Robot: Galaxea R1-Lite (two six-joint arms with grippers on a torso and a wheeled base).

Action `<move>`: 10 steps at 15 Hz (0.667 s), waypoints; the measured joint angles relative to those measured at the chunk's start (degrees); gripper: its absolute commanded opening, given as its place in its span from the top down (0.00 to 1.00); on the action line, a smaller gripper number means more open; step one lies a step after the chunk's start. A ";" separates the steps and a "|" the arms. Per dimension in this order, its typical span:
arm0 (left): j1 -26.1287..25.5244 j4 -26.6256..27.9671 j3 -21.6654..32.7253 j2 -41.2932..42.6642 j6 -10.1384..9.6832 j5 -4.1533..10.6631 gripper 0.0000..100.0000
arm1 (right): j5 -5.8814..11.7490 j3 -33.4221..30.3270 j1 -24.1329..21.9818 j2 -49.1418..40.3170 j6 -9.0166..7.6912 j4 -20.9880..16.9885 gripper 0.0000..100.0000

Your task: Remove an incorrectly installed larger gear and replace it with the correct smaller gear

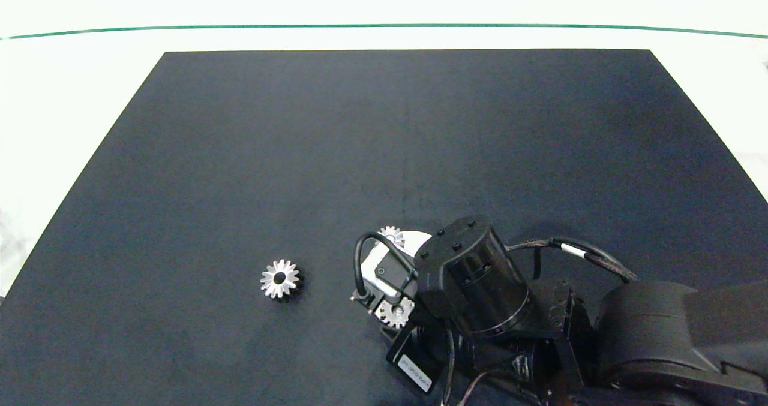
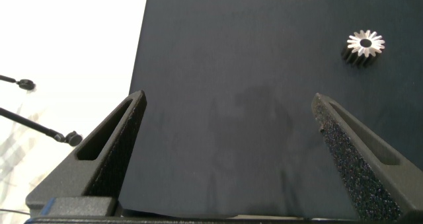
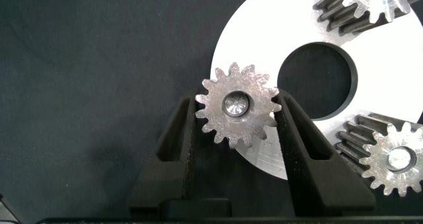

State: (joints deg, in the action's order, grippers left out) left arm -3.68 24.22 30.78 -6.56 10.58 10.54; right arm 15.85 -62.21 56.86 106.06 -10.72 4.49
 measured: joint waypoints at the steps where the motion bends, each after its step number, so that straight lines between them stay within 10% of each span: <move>1: 0.05 0.00 0.02 0.04 0.00 -0.02 0.00 | 0.00 -0.02 0.00 0.04 0.05 -0.05 0.00; 10: 0.63 -0.05 0.66 0.04 0.00 0.23 0.00 | 5.18 0.67 -4.22 -6.11 1.33 -1.32 0.00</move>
State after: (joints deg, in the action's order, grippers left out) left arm -3.05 24.17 31.44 -6.52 10.58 10.78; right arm 21.03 -61.54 52.64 99.95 -9.39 3.17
